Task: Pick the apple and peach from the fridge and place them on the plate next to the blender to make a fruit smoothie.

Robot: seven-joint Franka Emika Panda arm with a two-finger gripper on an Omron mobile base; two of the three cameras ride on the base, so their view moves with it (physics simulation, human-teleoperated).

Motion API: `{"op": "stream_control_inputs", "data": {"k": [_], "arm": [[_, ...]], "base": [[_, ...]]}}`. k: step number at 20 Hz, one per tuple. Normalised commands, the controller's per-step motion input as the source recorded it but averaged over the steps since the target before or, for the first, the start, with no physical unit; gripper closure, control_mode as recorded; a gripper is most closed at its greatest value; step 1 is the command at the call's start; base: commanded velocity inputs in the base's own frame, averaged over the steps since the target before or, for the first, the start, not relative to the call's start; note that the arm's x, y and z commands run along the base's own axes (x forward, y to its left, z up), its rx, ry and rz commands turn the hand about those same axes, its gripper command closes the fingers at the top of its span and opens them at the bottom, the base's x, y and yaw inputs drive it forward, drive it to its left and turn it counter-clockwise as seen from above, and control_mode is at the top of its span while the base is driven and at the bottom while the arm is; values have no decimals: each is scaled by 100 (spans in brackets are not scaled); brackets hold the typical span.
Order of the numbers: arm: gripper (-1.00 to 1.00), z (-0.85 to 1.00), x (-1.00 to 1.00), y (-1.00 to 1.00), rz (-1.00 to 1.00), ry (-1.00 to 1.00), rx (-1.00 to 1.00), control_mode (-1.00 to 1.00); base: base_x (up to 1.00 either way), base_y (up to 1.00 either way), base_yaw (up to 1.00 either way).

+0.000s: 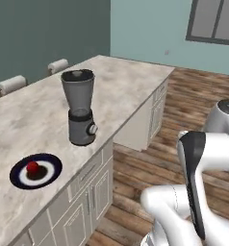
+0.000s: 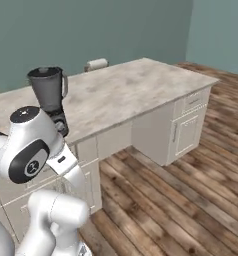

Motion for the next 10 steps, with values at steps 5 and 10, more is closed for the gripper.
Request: {"op": "stream_control_inputs", "data": {"k": [5, 10], "arm": [[-100, 0, 0, 0, 0, 0, 0, 100], [-100, 0, 0, 0, 0, 0, 0, 100]], "base": [[0, -66, -73], [19, -80, -62]]}}
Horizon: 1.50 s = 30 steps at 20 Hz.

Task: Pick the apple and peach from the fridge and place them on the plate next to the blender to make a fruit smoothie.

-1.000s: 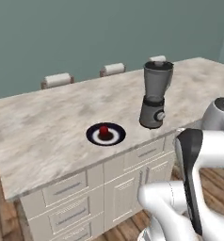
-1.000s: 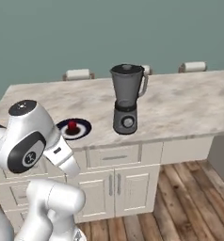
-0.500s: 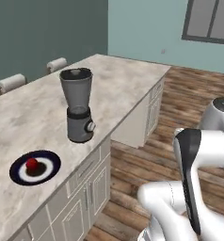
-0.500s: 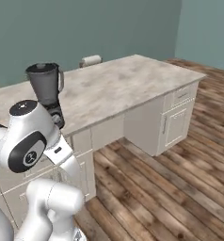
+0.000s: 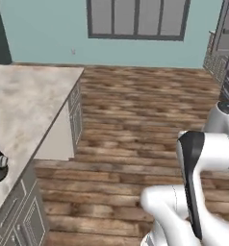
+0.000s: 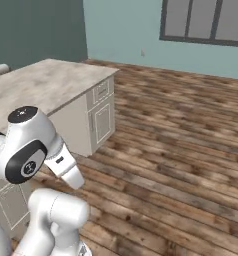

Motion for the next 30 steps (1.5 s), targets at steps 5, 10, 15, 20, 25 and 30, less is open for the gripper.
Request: {"op": "stream_control_inputs", "data": {"k": [5, 10, 15, 20, 25, 30], "arm": [[-100, 0, 0, 0, 0, 0, 0, 100], [-100, 0, 0, 0, 0, 0, 0, 100], [-100, 0, 0, 0, 0, 0, 0, 100], [-100, 0, 0, 0, 0, 0, 0, 100], [-100, 0, 0, 0, 0, 0, 0, 100], [-100, 0, 0, 0, 0, 0, 0, 100]], "base": [[91, -81, -37], [100, -66, -13], [100, -55, -9], [100, -36, -7], [100, -21, -7], [100, -5, -22]]}}
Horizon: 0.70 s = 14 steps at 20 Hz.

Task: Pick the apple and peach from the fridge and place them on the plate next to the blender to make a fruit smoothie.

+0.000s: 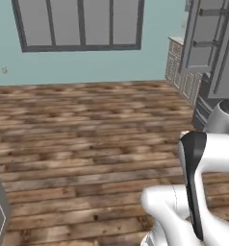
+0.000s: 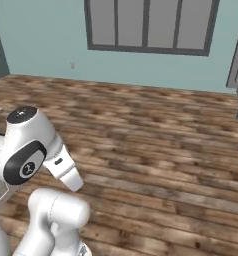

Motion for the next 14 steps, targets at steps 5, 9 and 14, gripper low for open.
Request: {"op": "stream_control_inputs", "data": {"k": [5, 9, 14], "arm": [[-100, 0, 0, 0, 0, 0, 0, 100], [-100, 0, 0, 0, 0, 0, 0, 100], [-100, 0, 0, 0, 0, 0, 0, 100]], "base": [[100, 0, -36], [100, 0, -43], [100, 0, -44]]}}
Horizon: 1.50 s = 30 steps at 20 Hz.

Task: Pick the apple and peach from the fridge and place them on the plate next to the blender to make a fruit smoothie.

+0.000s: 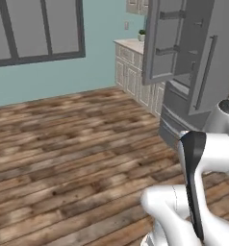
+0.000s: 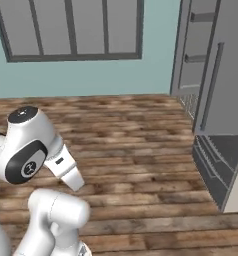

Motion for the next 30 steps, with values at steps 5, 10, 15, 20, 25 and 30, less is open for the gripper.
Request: {"op": "stream_control_inputs", "data": {"k": [5, 10, 15, 20, 25, 30], "arm": [[-100, 0, 0, 0, 0, 0, 0, 100], [-100, 0, 0, 0, 0, 0, 0, 100], [-100, 0, 0, 0, 0, 0, 0, 100], [-100, 0, 0, 0, 0, 0, 0, 100], [-100, 0, 0, 0, 0, 0, 0, 100], [-100, 0, 0, 0, 0, 0, 0, 100]], "base": [[100, 6, -39], [100, 20, -40], [100, 39, -43], [100, 46, -48], [100, 53, -51], [100, 46, -53]]}}
